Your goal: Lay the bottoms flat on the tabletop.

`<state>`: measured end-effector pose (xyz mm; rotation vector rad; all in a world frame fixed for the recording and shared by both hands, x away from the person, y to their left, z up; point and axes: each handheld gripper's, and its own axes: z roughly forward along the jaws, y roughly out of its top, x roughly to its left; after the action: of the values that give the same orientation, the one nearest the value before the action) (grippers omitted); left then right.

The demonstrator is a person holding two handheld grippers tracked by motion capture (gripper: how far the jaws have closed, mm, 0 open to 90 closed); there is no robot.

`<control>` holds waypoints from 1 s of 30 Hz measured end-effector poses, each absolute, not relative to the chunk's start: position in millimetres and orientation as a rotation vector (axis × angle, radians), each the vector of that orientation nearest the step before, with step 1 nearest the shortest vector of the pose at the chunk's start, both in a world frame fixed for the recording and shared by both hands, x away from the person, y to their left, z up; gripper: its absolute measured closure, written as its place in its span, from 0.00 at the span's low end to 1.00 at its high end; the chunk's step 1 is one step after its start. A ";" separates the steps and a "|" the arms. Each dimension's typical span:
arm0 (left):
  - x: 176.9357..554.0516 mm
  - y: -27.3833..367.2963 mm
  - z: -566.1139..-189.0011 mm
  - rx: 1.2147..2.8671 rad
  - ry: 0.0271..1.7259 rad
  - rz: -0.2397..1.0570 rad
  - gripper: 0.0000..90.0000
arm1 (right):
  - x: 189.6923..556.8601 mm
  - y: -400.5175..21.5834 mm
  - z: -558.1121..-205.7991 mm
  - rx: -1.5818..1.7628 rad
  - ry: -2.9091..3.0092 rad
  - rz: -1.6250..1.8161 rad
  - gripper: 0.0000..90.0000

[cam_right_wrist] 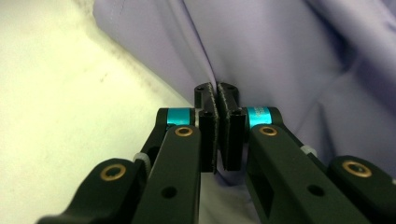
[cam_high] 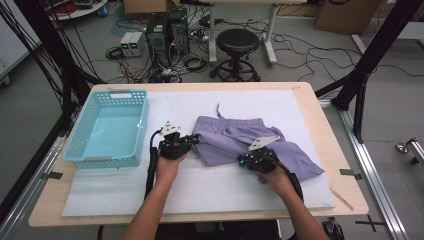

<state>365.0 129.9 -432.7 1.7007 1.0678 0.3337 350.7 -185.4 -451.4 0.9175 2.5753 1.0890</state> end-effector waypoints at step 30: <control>384.3 119.0 -442.7 1.762 1.125 0.367 0.95 | 347.5 -131.4 -455.4 0.760 2.539 1.011 0.97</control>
<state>384.3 119.0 -442.7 1.7623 1.1249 0.3672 347.5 -131.4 -455.4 0.7600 2.5390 1.0114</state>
